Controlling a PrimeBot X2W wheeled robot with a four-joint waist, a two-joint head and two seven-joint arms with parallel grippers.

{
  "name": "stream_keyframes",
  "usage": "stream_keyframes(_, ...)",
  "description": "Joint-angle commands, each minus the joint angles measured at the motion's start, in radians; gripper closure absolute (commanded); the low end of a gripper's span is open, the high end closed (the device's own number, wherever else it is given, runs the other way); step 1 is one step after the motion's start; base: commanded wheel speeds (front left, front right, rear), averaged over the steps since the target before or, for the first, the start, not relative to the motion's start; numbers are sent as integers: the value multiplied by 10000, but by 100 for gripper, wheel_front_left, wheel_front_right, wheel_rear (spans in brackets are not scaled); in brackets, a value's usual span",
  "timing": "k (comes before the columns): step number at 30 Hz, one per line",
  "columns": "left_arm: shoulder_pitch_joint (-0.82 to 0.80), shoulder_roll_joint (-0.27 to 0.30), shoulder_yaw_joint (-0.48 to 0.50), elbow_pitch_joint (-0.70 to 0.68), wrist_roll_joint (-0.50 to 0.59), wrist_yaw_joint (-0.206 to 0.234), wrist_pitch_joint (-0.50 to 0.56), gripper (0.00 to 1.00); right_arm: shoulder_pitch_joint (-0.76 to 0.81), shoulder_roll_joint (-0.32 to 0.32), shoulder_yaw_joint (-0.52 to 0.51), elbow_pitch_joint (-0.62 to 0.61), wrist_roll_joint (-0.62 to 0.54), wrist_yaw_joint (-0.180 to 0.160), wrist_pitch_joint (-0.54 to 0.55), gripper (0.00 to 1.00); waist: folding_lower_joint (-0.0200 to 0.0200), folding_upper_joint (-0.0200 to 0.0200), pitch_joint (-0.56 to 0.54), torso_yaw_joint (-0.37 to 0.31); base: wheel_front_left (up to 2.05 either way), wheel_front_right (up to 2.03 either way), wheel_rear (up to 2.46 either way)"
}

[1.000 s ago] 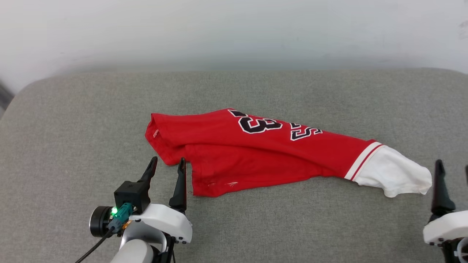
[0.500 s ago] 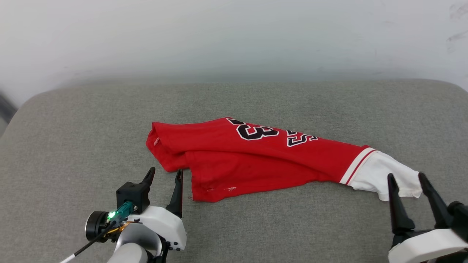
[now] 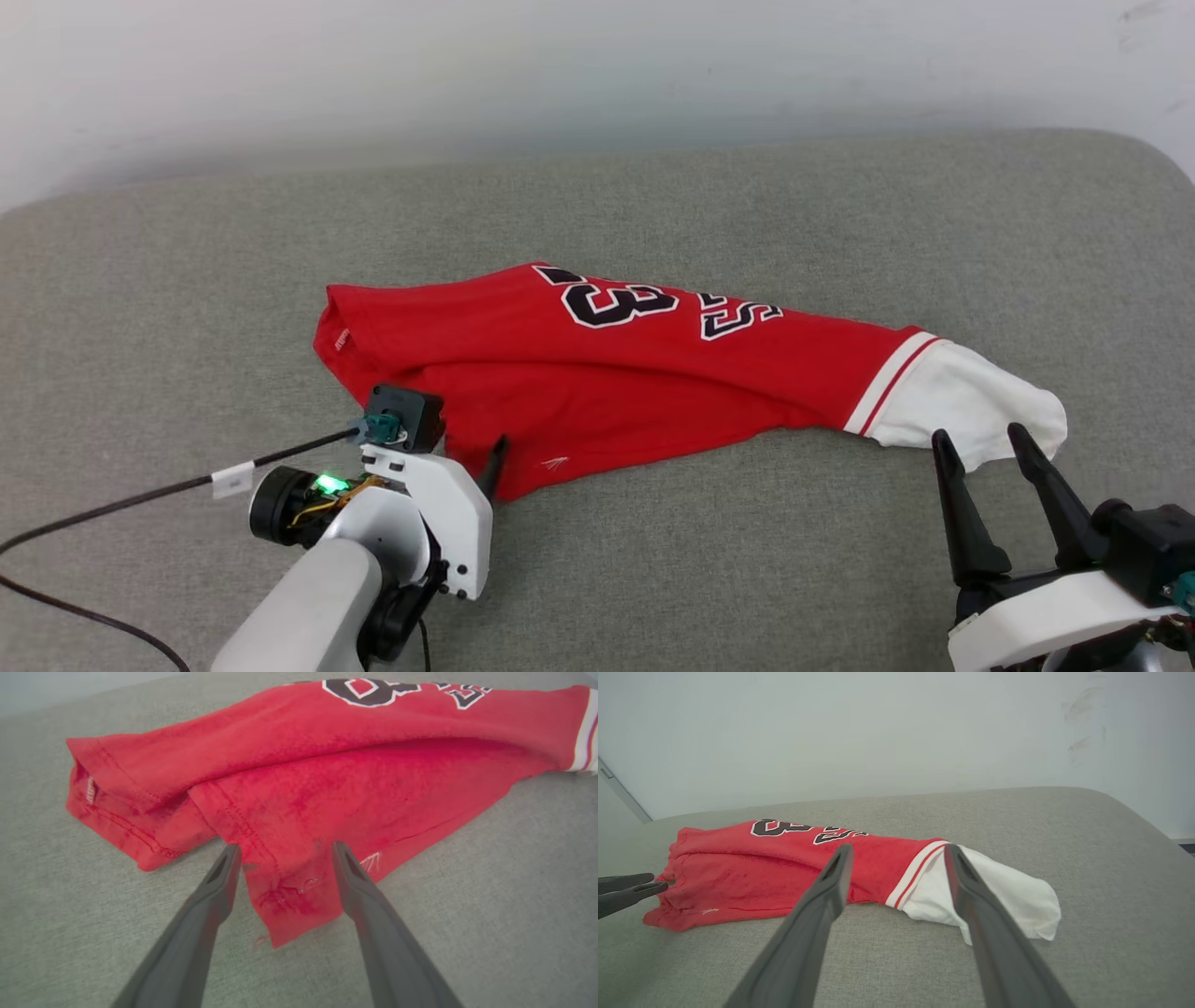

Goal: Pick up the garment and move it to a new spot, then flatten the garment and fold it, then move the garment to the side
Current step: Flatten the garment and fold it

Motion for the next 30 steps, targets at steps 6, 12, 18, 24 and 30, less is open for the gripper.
stream_keyframes(6, -620, 142, -291, 692, -364, -392, 1570, 0, -403, 18, 202, 366, 168, -7, -304, 0, 0, 0, 631, -417, 0, 0, 0)
stream_keyframes(12, -593, 200, -794, 950, -847, -895, 3447, 100, -598, 19, 216, 600, 66, -7, -443, 0, 0, 0, 810, -515, 0, 0, 0)
stream_keyframes(18, -965, 405, -700, 454, -617, -838, 3109, 100, -625, 17, 51, 779, 155, -7, -527, 0, 0, 0, 821, -361, 0, 0, 0)
stream_keyframes(24, -666, 634, -599, -853, -289, -550, 2383, 100, -428, 18, -229, 858, 30, -7, -475, 0, 0, 0, 300, 163, 0, 0, 0)
stream_keyframes(30, 744, 991, -704, -2481, -385, -35, 2429, 100, -167, 18, -370, 839, -181, -7, -357, 0, 0, 0, -334, 707, 0, 0, 0)
